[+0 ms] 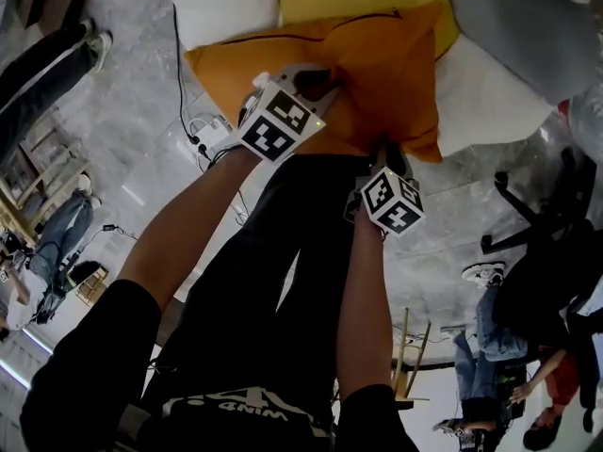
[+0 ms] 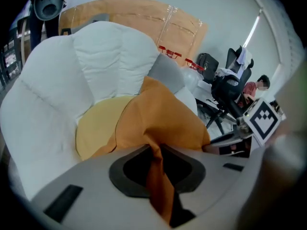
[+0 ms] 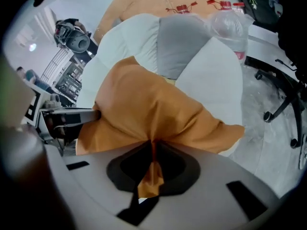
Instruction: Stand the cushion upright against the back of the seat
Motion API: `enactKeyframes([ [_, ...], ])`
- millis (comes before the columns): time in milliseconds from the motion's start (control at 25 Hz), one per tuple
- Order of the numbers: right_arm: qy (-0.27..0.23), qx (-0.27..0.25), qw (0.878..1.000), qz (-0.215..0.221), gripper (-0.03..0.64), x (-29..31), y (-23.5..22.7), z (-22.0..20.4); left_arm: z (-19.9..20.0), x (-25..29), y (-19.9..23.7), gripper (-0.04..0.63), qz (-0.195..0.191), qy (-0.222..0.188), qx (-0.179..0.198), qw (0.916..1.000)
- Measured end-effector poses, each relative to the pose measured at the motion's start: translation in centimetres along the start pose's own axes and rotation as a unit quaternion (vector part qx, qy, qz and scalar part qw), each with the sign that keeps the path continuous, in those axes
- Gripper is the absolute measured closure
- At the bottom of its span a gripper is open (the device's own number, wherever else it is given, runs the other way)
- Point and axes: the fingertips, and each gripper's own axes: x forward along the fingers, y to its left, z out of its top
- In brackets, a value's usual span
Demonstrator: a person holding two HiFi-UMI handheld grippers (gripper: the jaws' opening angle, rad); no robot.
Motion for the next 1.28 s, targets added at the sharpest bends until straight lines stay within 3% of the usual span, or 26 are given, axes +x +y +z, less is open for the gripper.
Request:
enactKeyframes([
  [160,0.001,-0.001,1.0,0.007,0.583,-0.2,0.7,-0.2,-0.3,-0.5,0.0,0.567,-0.018,0.001,-0.028,0.9995],
  [440,-0.014,0.009,0.999,0.033,0.584,-1.6,1.6,0.0,0.2,-2.5,-0.7,0.578,-0.043,0.003,-0.068,0.9968],
  [760,-0.032,-0.03,0.997,0.071,0.586,-5.4,4.6,1.1,0.7,-6.8,-0.6,0.58,-0.03,-0.021,-0.105,0.9938],
  [1040,-0.072,-0.08,0.99,0.096,0.586,-9.8,8.3,7.4,4.4,-11.7,0.4,0.581,-0.012,-0.065,-0.144,0.9874],
  [1280,-0.135,-0.118,0.977,0.113,0.586,-14.6,10.8,15.7,11.3,-15.2,0.8,0.581,-0.006,-0.126,-0.157,0.9795],
])
